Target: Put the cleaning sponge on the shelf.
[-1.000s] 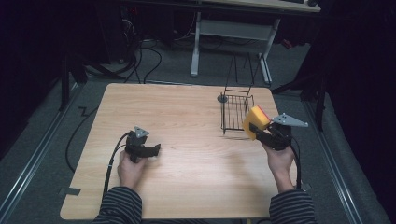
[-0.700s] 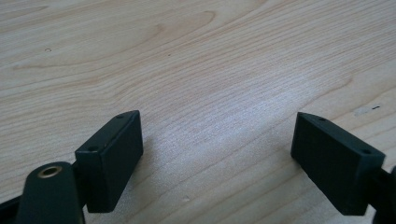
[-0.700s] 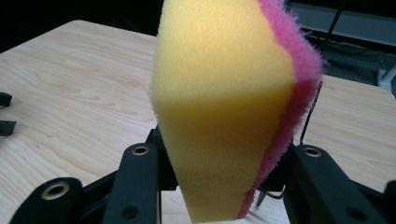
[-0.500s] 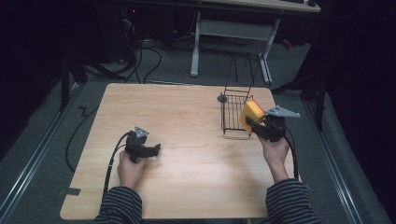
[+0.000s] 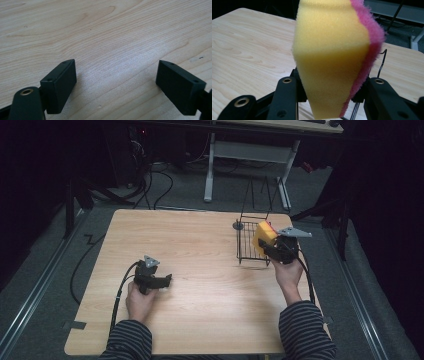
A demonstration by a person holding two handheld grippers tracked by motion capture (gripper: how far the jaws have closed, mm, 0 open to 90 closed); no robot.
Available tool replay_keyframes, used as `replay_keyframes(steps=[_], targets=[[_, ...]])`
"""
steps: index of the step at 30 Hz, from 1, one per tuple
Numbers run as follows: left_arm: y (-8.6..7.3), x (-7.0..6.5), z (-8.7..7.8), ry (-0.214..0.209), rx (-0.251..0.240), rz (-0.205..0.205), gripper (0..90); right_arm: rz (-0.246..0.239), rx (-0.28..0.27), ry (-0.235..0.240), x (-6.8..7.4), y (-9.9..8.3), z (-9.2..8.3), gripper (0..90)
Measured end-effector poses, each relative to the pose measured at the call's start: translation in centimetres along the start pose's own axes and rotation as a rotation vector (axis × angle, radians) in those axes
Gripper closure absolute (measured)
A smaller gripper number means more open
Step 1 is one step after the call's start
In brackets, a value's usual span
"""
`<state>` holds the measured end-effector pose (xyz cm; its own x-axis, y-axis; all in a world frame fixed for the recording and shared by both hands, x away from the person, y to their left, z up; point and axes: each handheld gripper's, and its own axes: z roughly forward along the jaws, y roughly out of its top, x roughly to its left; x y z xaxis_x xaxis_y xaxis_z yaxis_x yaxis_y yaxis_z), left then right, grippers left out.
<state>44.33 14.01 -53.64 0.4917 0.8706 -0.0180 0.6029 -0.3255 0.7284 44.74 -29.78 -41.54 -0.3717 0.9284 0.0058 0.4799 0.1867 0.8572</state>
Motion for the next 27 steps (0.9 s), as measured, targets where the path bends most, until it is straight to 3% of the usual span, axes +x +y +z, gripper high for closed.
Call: replay_keyframes(steps=[11, 27], targets=[[0.0, 0.0, 0.0, 0.000, 0.000, 0.000, 17.4, 0.051, 0.004, -0.014, -0.8, -0.6, 2.4, 60.1], [0.0, 0.0, 0.0, 0.000, 0.000, 0.000, 17.5, 0.068, 0.033, -0.054, -0.8, -0.5, 6.1, 60.0]])
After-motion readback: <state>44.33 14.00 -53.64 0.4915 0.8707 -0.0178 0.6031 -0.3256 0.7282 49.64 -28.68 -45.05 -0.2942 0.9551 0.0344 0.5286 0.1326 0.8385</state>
